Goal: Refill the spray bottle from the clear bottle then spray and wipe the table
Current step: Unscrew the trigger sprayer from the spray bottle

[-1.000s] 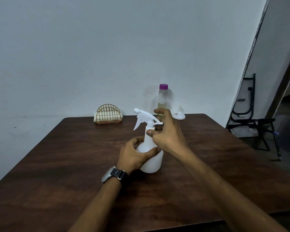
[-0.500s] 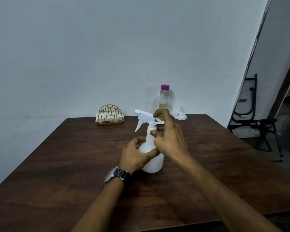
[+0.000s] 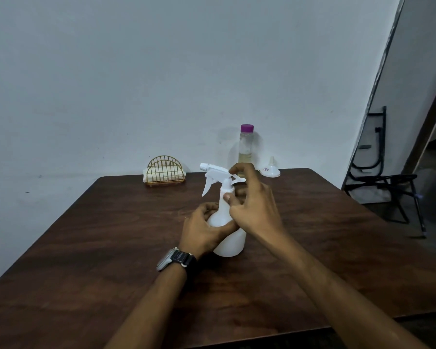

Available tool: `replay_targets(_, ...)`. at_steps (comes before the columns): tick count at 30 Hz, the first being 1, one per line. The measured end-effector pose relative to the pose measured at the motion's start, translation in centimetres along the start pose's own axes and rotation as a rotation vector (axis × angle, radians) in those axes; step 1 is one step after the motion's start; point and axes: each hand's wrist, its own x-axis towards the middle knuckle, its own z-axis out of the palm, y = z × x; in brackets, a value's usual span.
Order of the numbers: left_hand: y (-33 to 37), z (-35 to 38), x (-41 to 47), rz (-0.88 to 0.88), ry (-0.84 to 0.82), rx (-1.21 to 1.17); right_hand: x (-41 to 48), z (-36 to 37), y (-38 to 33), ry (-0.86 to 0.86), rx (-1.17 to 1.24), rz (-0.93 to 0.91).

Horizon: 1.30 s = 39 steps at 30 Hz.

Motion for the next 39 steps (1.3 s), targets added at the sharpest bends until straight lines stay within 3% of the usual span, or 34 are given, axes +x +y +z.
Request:
replay_targets(21,-0.11,0.04,0.21,-0.005,-0.006,0.046,-0.28,0.32,0.07,0.06,0.038,-0.015)
replay_targets(27,0.01,-0.11,0.2,-0.005,-0.009,0.056,-0.24,0.03,0.14,0.008,0.029,0.022)
replay_targets(35,0.14,0.02,0.05,-0.013,-0.013,0.029,-0.51,0.61,0.09,0.088,0.034,0.019)
replay_targets(39,-0.24,0.01,0.0,0.011,-0.002,0.031,-0.34,0.43,-0.05,0.01,0.006,0.022)
